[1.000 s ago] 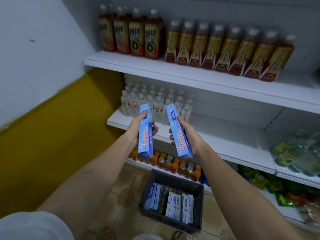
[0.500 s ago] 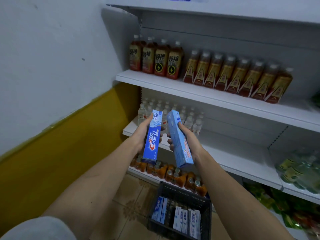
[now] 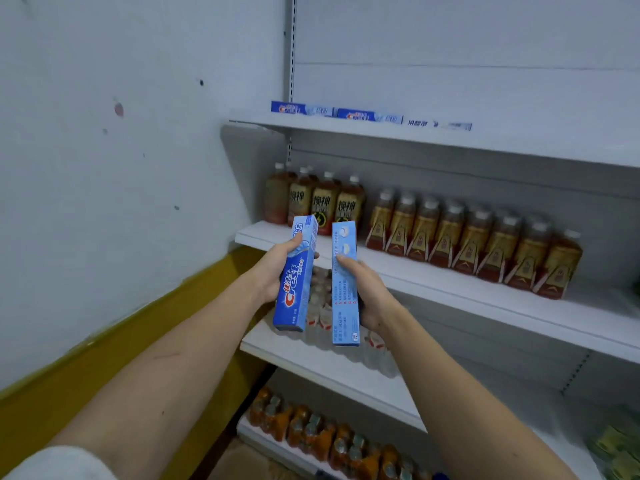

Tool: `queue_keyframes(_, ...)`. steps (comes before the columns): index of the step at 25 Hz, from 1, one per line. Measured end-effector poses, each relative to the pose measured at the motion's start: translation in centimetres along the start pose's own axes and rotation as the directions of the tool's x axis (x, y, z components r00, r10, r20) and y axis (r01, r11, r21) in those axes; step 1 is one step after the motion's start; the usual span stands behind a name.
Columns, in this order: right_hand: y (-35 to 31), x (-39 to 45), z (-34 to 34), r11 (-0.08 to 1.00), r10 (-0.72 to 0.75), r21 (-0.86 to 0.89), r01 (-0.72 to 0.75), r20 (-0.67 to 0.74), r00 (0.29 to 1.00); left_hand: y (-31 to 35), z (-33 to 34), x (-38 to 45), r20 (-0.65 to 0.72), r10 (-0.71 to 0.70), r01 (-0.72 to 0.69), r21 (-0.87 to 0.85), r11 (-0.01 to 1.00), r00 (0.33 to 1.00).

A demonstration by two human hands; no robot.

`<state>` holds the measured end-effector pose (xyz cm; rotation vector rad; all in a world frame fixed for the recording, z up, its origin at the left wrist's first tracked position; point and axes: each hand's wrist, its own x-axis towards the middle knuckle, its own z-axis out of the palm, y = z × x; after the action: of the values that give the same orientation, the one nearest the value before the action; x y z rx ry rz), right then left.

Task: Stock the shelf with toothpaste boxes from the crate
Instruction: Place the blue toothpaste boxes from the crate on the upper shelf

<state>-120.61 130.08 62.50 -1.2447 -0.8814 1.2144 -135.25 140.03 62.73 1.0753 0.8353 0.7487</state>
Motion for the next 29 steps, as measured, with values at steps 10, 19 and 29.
queue_keyframes(10, -5.2, 8.6, -3.5, 0.392, -0.515, -0.832, 0.392, 0.155, 0.843, 3.9, 3.6, 5.5, 0.023, 0.103, -0.104, 0.06, 0.993, 0.994)
queue_keyframes(19, -8.8, 12.0, -6.0, -0.502, -0.795, -0.846, 0.182, 0.534, 0.289, 4.6, 2.6, 9.1, 0.035, 0.235, -0.23, -0.109, 0.967, 0.971)
queue_keyframes(29, -12.0, 14.2, -4.4, 0.853, -0.348, -0.48, 0.205, -0.229, 0.909, 9.2, 3.8, 10.2, 0.023, 0.385, -0.385, 0.112, 0.916, 0.923)
